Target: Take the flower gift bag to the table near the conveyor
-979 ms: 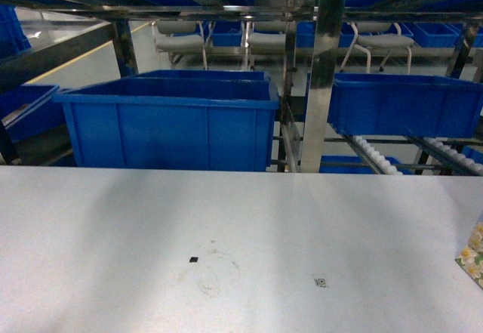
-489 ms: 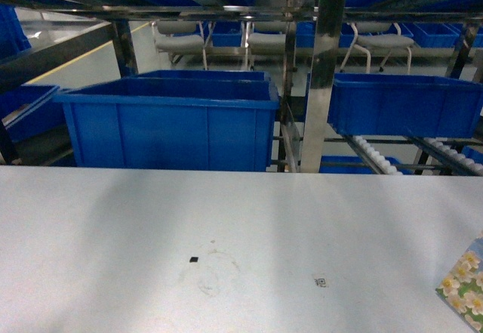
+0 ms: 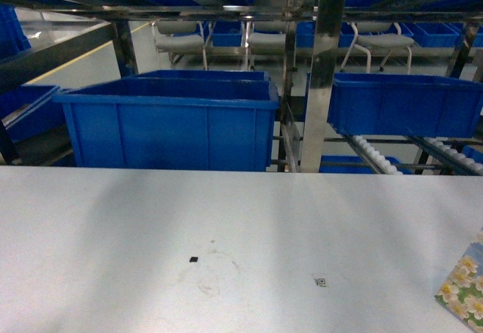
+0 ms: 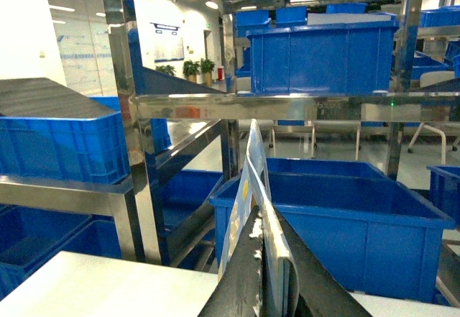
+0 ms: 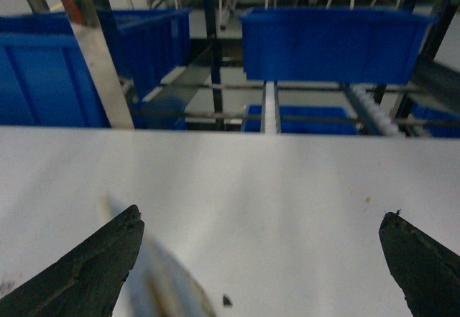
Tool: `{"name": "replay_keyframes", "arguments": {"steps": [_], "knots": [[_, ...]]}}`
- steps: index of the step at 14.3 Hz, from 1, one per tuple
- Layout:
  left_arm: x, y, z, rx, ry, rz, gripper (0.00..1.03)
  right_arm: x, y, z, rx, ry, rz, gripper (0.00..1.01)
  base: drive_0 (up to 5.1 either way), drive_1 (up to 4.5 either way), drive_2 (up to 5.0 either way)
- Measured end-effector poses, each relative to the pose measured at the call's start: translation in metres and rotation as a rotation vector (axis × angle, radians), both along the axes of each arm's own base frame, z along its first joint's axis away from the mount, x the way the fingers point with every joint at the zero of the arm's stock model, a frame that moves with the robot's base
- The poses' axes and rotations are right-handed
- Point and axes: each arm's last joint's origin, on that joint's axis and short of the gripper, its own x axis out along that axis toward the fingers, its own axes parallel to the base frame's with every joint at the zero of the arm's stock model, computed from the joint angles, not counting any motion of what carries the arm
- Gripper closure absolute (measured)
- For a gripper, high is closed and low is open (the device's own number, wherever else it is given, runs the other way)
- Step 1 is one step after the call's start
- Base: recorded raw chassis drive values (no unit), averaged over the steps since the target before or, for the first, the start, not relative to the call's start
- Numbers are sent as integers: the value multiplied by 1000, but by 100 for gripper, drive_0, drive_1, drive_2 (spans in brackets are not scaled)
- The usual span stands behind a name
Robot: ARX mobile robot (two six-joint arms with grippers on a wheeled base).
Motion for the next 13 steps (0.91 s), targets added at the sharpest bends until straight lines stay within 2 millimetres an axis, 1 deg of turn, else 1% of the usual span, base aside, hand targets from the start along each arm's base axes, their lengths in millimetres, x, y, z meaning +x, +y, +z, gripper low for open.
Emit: {"name": "replay_keyframes", "arguments": {"steps": [1, 2, 3, 4, 5, 13], "knots": [[0, 0, 0, 0, 0, 0, 101, 1, 0, 15, -13, -65, -14, 3, 0, 0, 0], [0, 0, 0, 0, 0, 0, 101, 0, 2, 25, -21, -109, -15, 3, 0, 0, 0], [0, 0, 0, 0, -1, 0, 101, -6, 7, 22, -12, -94, -4, 3, 0, 0, 0], [0, 0, 0, 0, 0, 0, 101, -15, 11, 15, 3, -47, -3, 3, 0, 0, 0], [0, 0, 0, 0, 0, 0, 101, -18, 12, 13, 6, -39, -4, 3, 0, 0, 0], [0, 0, 0, 0, 0, 0, 101, -36, 14, 22, -17, -77, -54, 3, 0, 0, 0]]}}
